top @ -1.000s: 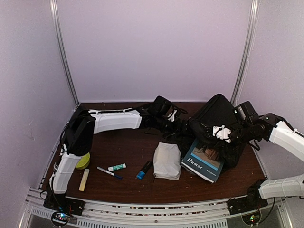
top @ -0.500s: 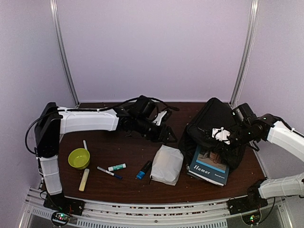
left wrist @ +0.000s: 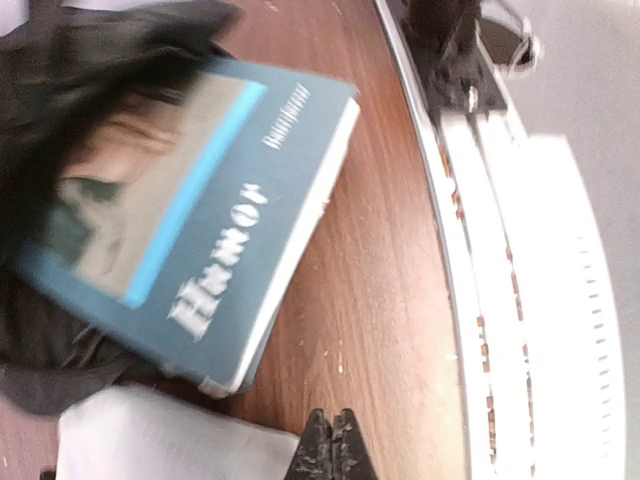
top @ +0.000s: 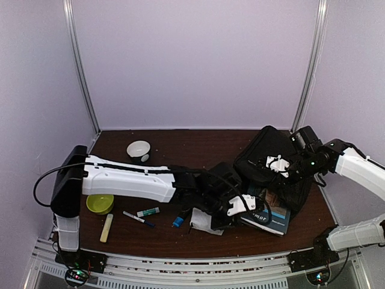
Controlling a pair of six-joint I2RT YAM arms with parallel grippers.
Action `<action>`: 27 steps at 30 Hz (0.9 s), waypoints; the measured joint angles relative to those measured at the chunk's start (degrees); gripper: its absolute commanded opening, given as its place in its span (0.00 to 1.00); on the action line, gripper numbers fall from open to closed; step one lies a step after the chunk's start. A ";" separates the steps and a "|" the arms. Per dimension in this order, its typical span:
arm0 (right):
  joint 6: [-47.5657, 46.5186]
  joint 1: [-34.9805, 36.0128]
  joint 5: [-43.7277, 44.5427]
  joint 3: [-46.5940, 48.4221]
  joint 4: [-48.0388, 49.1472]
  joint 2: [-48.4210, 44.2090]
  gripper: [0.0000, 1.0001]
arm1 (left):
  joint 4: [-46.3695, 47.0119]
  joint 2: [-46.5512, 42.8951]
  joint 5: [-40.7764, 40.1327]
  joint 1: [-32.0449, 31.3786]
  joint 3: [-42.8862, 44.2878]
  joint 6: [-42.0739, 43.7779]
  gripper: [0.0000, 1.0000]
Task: Pack the student bag
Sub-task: Adjust the book in the largest pocket of the bag.
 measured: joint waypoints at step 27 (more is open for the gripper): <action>-2.25 1.22 -1.60 1.33 -4.87 0.31 0.00 | -2.14 20.57 -14.58 0.83 23.93 10.49 0.00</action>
